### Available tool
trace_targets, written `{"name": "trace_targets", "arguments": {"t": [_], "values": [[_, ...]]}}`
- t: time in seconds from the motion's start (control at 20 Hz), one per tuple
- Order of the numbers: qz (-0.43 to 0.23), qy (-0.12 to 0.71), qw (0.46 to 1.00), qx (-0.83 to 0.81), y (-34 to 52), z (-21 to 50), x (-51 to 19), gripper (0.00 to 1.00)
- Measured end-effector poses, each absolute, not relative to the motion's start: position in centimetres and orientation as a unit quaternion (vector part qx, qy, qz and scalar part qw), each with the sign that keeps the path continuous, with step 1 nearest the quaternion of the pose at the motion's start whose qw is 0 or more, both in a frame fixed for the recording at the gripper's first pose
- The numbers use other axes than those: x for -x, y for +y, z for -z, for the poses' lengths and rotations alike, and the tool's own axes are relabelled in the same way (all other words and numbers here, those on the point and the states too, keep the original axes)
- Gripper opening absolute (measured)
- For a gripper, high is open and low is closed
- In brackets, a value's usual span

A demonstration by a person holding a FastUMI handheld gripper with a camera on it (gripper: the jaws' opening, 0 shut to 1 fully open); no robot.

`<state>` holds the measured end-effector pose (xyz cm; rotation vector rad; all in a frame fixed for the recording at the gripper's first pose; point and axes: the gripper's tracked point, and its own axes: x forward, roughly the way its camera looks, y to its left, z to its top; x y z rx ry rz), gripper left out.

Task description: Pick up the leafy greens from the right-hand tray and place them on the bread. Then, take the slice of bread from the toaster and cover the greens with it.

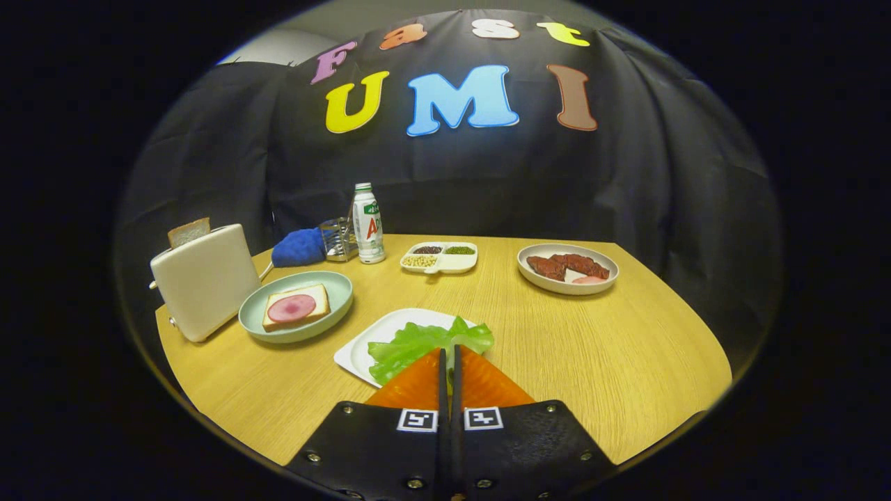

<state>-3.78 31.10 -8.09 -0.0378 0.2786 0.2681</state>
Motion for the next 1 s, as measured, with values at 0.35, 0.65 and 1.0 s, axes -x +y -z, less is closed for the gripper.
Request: {"name": "trace_targets", "arguments": {"t": [0.35, 0.65, 1.0], "values": [[-0.174, 0.112, 0.978, 0.028, 35.1, 4.6, 4.1, 0.0], [-0.214, 0.099, 0.971, 0.029, 39.9, 2.7, 4.0, 0.0], [-0.265, 0.098, 0.959, 0.024, 46.7, 2.4, 3.3, 0.0]]}}
